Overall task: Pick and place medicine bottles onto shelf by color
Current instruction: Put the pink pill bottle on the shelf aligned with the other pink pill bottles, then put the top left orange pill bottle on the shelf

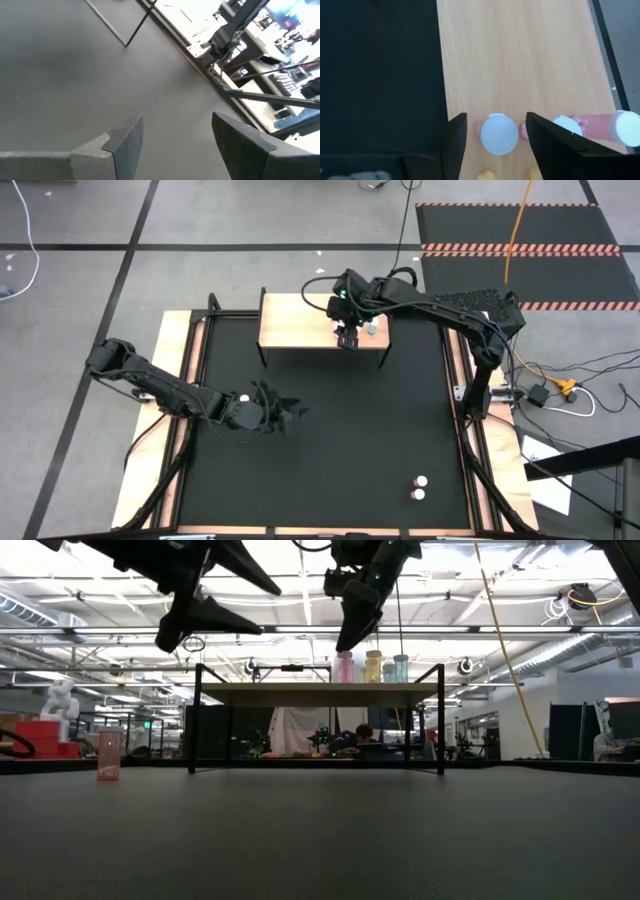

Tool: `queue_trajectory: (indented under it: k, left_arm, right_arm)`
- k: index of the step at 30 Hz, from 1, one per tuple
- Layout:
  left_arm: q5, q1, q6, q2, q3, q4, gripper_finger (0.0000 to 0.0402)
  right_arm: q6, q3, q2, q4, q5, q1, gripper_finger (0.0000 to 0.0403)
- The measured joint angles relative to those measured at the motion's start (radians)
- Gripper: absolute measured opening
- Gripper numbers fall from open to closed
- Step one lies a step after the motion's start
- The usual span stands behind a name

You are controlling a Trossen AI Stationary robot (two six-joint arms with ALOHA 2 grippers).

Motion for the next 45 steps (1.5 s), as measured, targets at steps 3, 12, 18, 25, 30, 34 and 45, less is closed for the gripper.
queue_trajectory:
  k: [3, 12, 18, 25, 30, 34, 45]
  left_arm:
    - [-0.012, -0.012, 0.030, 0.000, 0.006, 0.016, 0.0235]
    - [-0.065, -0.043, 0.174, 0.001, 0.183, -0.296, 0.0234]
    - [-0.122, -0.062, 0.172, 0.001, 0.376, -0.724, 0.0234]
    - [-0.373, -0.071, 0.028, -0.003, 0.490, -1.117, 0.0234]
    - [-0.377, -0.097, -0.275, -0.054, 0.448, -1.353, 0.0234]
    - [-0.393, -0.195, -0.502, -0.114, 0.375, -1.469, 0.0234]
    - [-0.264, -0.315, -0.688, -0.134, -0.001, -1.235, 0.0234]
  right_arm:
    - [0.004, 0.000, -0.017, 0.007, 0.001, 0.002, 0.0209]
    - [0.012, 0.000, -0.142, 0.116, 0.005, 0.053, 0.0219]
    - [0.064, 0.000, -0.218, 0.193, -0.006, 0.111, 0.0220]
    - [0.072, 0.000, -0.230, 0.300, -0.107, 0.252, 0.0220]
    - [0.145, 0.000, -0.231, 0.405, -0.105, 0.349, 0.0220]
    - [0.185, 0.000, -0.231, 0.369, -0.107, 0.406, 0.0220]
    - [0.192, -0.069, -0.228, 0.443, -0.104, 0.414, 0.0220]
